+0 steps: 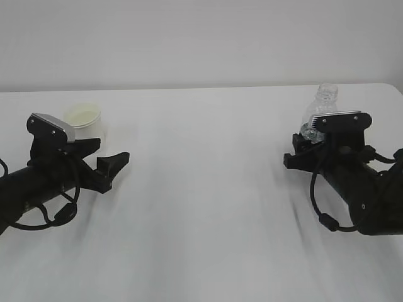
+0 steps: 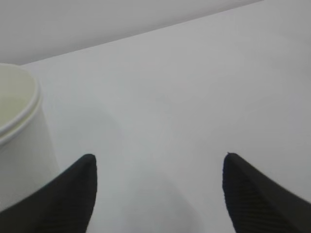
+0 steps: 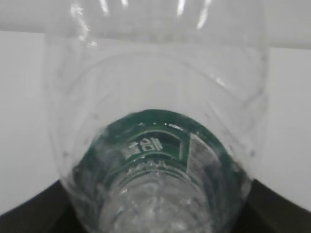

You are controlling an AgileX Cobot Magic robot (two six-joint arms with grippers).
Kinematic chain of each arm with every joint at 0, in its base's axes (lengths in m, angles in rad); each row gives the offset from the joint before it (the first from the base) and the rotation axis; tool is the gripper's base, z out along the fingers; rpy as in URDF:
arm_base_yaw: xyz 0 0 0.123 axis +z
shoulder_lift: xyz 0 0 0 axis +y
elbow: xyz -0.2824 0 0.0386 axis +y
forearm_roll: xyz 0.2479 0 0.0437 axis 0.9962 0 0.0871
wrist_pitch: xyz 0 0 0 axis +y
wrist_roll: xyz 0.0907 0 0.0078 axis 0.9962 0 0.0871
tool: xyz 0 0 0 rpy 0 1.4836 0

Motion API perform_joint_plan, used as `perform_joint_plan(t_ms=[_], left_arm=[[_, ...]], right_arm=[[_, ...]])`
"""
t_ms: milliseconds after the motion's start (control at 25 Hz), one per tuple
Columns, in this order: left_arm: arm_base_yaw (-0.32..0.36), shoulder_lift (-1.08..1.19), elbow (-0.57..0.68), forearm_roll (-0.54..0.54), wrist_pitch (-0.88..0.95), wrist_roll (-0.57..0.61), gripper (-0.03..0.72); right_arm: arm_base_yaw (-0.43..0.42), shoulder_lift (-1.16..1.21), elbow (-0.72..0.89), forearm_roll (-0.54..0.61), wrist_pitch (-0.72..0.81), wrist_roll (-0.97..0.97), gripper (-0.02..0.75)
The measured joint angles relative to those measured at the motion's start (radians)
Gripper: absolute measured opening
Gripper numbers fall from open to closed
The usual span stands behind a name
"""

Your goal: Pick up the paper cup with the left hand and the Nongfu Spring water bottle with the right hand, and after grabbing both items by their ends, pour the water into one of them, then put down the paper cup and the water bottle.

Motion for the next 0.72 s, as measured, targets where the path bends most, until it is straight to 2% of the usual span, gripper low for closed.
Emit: perform_joint_plan(t_ms=[160,440,720], left_arm=[[0.000,0.000,0.000,0.000,0.000,0.000,0.578],[0.000,0.000,0.000,0.000,0.000,0.000,0.578],[0.000,-0.011,0.000,0.000,0.000,0.000,0.578]], right_arm=[[0.000,0.000,0.000,-0.010,0.000,0.000,0.491],[0.000,0.000,0.000,-0.033,0.000,0.000,0.584],[0.000,0.000,0.000,-0.035,0.000,0.000,0.593]])
